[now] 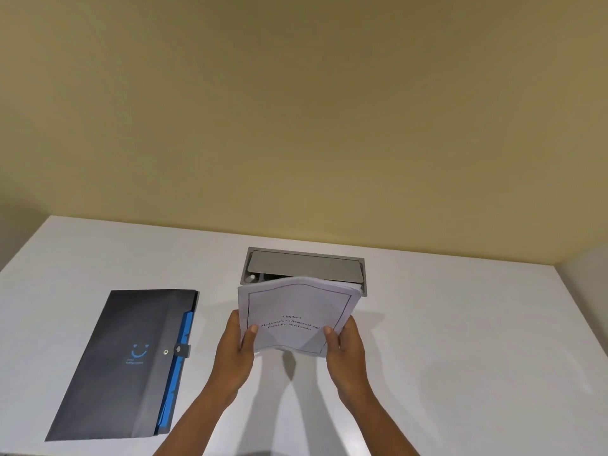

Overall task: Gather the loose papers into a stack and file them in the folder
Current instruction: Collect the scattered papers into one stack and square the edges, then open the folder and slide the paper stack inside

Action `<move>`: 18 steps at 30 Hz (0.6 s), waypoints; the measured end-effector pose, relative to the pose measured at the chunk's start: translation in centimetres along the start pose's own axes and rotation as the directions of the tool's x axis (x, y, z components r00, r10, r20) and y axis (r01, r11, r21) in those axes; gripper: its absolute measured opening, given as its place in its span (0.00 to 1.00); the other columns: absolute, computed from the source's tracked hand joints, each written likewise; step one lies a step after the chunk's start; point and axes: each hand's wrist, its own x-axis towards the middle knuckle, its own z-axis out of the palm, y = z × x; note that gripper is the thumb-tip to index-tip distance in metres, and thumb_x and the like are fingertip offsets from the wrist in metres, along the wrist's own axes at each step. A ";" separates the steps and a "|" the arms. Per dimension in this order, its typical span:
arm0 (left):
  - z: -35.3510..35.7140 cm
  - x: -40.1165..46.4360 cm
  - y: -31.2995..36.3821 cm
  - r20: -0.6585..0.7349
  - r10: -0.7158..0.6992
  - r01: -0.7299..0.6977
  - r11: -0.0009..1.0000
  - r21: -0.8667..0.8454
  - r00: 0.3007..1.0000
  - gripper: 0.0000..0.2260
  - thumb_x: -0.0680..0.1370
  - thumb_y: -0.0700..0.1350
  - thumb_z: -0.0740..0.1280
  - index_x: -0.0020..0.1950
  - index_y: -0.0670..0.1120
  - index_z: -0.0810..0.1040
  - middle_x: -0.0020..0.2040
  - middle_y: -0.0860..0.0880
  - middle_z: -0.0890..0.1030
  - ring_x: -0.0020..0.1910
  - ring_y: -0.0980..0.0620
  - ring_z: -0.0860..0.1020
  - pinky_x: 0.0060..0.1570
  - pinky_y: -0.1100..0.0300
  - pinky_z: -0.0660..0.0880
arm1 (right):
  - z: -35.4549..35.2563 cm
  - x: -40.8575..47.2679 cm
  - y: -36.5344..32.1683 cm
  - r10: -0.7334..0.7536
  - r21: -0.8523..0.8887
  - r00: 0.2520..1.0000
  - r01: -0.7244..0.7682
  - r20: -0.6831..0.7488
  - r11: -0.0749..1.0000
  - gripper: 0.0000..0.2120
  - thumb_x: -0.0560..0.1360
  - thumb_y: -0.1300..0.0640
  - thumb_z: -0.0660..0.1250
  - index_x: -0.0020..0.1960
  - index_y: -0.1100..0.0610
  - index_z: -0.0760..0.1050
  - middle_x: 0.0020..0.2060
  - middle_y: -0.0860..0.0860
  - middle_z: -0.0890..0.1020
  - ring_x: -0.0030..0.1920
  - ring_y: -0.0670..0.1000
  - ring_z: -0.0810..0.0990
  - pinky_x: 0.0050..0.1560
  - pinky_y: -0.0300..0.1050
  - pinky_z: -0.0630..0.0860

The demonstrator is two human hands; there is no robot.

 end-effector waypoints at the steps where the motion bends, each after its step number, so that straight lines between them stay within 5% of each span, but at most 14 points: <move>1: 0.1 -0.1 -0.6 -0.009 -0.006 0.006 1.000 0.003 1.000 0.24 0.84 0.48 0.61 0.61 0.81 0.63 0.54 0.71 0.78 0.56 0.69 0.77 0.40 0.74 0.78 | 0.2 -0.3 0.4 -0.002 -0.012 1.000 0.002 -0.003 1.000 0.22 0.86 0.59 0.63 0.58 0.29 0.74 0.55 0.34 0.84 0.57 0.36 0.82 0.52 0.26 0.78; 4: 0.5 -0.6 -2.9 -0.005 -0.030 0.030 0.999 0.011 1.000 0.24 0.84 0.47 0.61 0.74 0.67 0.59 0.61 0.62 0.76 0.60 0.57 0.77 0.49 0.71 0.79 | 0.9 -1.3 2.2 0.024 -0.085 0.999 -0.021 0.030 0.996 0.23 0.86 0.58 0.62 0.59 0.25 0.70 0.54 0.32 0.83 0.57 0.33 0.81 0.52 0.25 0.78; 7: 0.5 -0.6 -4.6 0.001 -0.057 0.057 0.997 0.057 0.998 0.26 0.84 0.44 0.60 0.80 0.57 0.57 0.66 0.52 0.74 0.63 0.53 0.74 0.62 0.57 0.75 | 1.7 -1.7 3.6 0.030 -0.131 0.998 -0.024 0.047 0.991 0.20 0.87 0.57 0.62 0.66 0.32 0.67 0.58 0.35 0.82 0.58 0.29 0.79 0.52 0.22 0.76; 11: 0.6 -0.3 -5.2 -0.027 -0.055 0.057 0.997 0.052 0.998 0.24 0.84 0.46 0.59 0.80 0.54 0.58 0.66 0.49 0.76 0.62 0.51 0.76 0.56 0.61 0.78 | 2.6 -1.7 3.9 0.056 -0.119 0.998 -0.051 0.036 0.992 0.17 0.87 0.56 0.61 0.68 0.35 0.68 0.60 0.41 0.83 0.58 0.35 0.82 0.54 0.29 0.79; 18: -0.7 0.0 -5.8 -0.013 -0.065 0.066 0.991 0.115 0.998 0.23 0.84 0.43 0.59 0.79 0.51 0.58 0.66 0.48 0.74 0.64 0.47 0.75 0.65 0.48 0.76 | 3.1 -2.5 4.7 0.069 -0.177 0.993 -0.051 0.097 0.983 0.14 0.87 0.53 0.60 0.68 0.36 0.69 0.60 0.39 0.82 0.58 0.33 0.81 0.51 0.23 0.77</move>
